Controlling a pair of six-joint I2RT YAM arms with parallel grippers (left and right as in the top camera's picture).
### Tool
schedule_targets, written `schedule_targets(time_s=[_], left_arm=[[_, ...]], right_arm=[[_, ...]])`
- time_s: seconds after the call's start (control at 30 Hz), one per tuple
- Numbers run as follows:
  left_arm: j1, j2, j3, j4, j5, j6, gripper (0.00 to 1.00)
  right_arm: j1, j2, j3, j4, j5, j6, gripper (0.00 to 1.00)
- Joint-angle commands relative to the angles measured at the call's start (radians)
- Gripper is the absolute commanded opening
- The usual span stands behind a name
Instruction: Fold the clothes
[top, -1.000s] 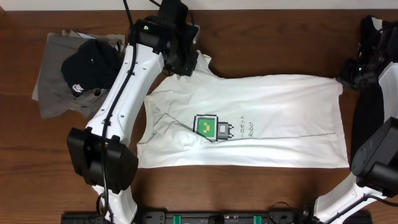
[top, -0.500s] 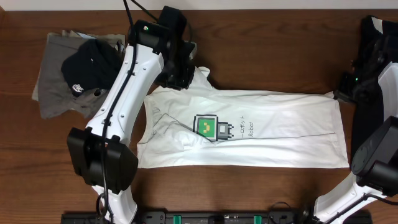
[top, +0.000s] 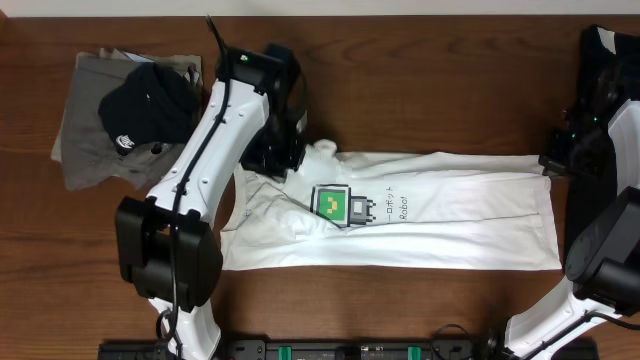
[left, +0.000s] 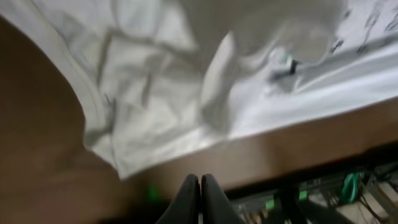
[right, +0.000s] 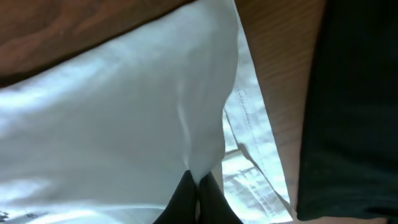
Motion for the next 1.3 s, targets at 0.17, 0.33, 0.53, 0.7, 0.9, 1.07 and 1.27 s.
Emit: schedule_targets(time_s=[0.17, 0.33, 0.53, 0.7, 0.9, 1.07, 1.27], left_arm=[[-0.043, -0.013, -0.081, -0.046, 0.009, -0.051, 0.06], [-0.046, -0.013, -0.089, 0.05, 0.0, -0.05, 0.13], [-0.061, -0.006, -0.136, 0.304, -0.009, -0.035, 0.38], [-0.095, 0.025, -0.2, 0.474, -0.011, 0.02, 0.59], [-0.097, 0.088, -0.208, 0.601, -0.013, 0.02, 0.62], [-0.097, 0.148, -0.208, 0.647, -0.013, 0.017, 0.62], [-0.097, 0.188, -0.208, 0.681, 0.01, 0.017, 0.62]], right_arm=[[-0.003, 0.0, 0.003, -0.012, 0.037, -0.015, 0.01], [-0.003, 0.0, 0.003, -0.011, 0.037, -0.015, 0.01], [-0.003, 0.0, 0.003, -0.011, 0.036, -0.015, 0.01], [-0.003, 0.0, 0.003, -0.011, 0.036, -0.015, 0.01], [-0.003, 0.0, 0.003, -0.007, 0.034, -0.014, 0.01], [-0.003, 0.0, 0.003, 0.0, 0.016, -0.011, 0.01], [-0.003, 0.0, 0.003, 0.006, 0.01, -0.011, 0.01]])
